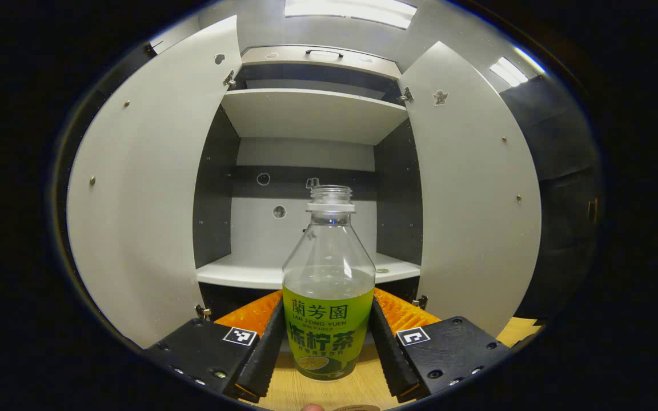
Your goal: Grasp the bottle in the cabinet with the left hand and place it on the coaster, then close the right door with the right hand and the left door with the left hand.
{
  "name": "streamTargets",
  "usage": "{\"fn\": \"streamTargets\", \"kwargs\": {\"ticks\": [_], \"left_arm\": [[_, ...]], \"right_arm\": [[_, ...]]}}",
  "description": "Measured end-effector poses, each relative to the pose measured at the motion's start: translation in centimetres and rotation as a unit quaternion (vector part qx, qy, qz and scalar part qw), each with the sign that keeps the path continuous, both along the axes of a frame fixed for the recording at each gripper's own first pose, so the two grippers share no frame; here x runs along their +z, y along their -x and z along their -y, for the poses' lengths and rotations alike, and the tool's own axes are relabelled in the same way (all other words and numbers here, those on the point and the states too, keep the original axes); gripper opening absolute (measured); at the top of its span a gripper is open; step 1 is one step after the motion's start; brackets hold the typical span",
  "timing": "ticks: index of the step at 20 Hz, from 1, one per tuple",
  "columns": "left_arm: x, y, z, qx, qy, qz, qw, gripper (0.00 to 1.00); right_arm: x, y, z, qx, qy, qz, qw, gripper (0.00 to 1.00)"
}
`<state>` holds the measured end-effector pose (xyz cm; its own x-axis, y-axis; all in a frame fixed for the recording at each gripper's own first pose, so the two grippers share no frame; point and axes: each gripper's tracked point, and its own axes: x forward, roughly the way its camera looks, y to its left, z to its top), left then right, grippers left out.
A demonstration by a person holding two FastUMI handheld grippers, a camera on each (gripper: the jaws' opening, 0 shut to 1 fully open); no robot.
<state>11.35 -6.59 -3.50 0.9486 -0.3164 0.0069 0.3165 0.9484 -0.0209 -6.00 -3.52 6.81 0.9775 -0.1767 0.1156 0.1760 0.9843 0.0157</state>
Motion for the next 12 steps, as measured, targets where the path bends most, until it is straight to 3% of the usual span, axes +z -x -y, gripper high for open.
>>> {"fn": "streamTargets", "kwargs": {"ticks": [3, 6, 7, 9, 12], "left_arm": [[-3.6, 2.2, 1.5, -0.010, -0.008, 0.011, 1.000, 0.74], [-8.7, 3.5, 2.4, -0.017, 0.001, -0.033, 0.999, 0.74], [-10.0, 3.9, 2.6, -0.014, 0.010, -0.044, 0.999, 0.77], [-12.0, 4.5, 2.4, -0.002, 0.015, -0.041, 0.999, 0.74], [-14.7, 5.1, 2.4, 0.012, -0.006, -0.032, 0.999, 0.74]], "right_arm": [[1.6, 0.6, -0.1, 0.004, -0.005, 0.001, 1.000, 0.83], [3.0, 1.3, 0.0, -0.001, 0.004, 0.004, 1.000, 0.83], [3.2, 1.5, 0.3, -0.010, 0.010, 0.001, 1.000, 0.83], [4.0, 1.9, 0.7, -0.023, 0.013, 0.001, 1.000, 0.83], [4.5, 2.1, 1.2, -0.041, 0.011, -0.002, 0.999, 0.83]]}}
